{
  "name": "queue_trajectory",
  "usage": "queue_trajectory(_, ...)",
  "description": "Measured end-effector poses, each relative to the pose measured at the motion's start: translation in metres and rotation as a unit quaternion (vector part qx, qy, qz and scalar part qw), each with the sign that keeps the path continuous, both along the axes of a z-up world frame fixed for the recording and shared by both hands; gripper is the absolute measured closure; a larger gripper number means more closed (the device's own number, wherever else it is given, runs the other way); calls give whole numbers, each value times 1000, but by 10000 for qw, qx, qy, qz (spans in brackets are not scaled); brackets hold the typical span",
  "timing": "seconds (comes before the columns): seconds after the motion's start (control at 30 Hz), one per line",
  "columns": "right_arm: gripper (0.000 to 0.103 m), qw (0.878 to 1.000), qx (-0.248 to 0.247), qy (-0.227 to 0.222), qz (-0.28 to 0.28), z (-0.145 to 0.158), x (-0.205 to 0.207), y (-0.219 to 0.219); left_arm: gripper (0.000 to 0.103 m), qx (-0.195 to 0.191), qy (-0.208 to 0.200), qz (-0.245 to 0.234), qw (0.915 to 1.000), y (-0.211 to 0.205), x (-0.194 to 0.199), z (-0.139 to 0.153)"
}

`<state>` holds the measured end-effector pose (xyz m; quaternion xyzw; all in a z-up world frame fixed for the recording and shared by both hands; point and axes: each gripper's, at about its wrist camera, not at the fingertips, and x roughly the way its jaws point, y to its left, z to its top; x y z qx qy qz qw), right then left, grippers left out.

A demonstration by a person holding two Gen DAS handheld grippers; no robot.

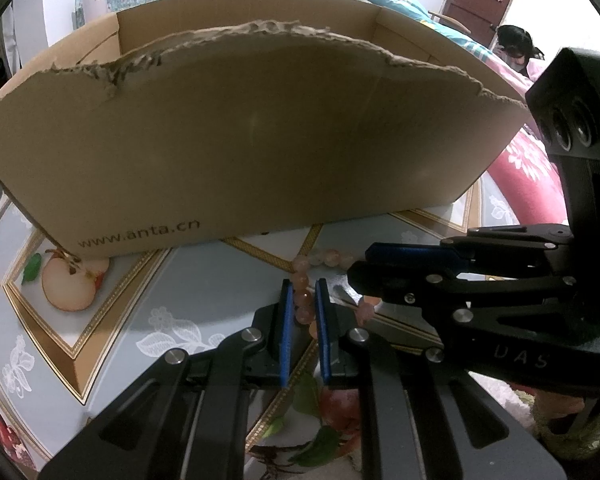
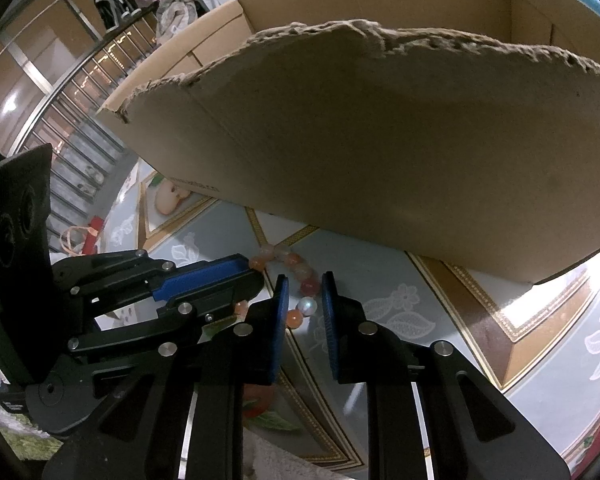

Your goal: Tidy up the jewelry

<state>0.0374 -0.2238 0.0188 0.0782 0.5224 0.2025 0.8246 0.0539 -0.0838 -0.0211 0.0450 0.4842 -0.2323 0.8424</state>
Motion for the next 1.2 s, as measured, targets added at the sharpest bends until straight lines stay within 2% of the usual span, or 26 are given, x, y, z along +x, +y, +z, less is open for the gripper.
queue_trajectory(0.2,95,9990,-400,-168,50,2,-3,9,94,-62,-70,2,10000,1,0,0)
queue_trajectory(0.47,96,9985,-460,-295,29,11,-10,8,94,-403,-432,-4,9983,13,-16,25)
queue_trajectory(0.7,96,9968,-359,-681,220,47,-25,7,94,-858,-669,25,9941,31,-37,63)
queue_trajectory(0.9,96,9912,-185,-1230,443,97,-33,13,94,-1173,-1212,-17,9857,46,-52,119)
queue_trajectory(1.03,96,9872,-34,-1494,555,124,-16,18,94,-1364,-1474,-69,9796,52,-41,149)
queue_trajectory(1.1,96,9862,-11,-1541,610,133,1,20,94,-1323,-1542,-48,9791,54,-30,156)
queue_trajectory(1.2,96,9895,56,-1265,700,131,36,21,94,-1316,-1353,5,9820,53,7,151)
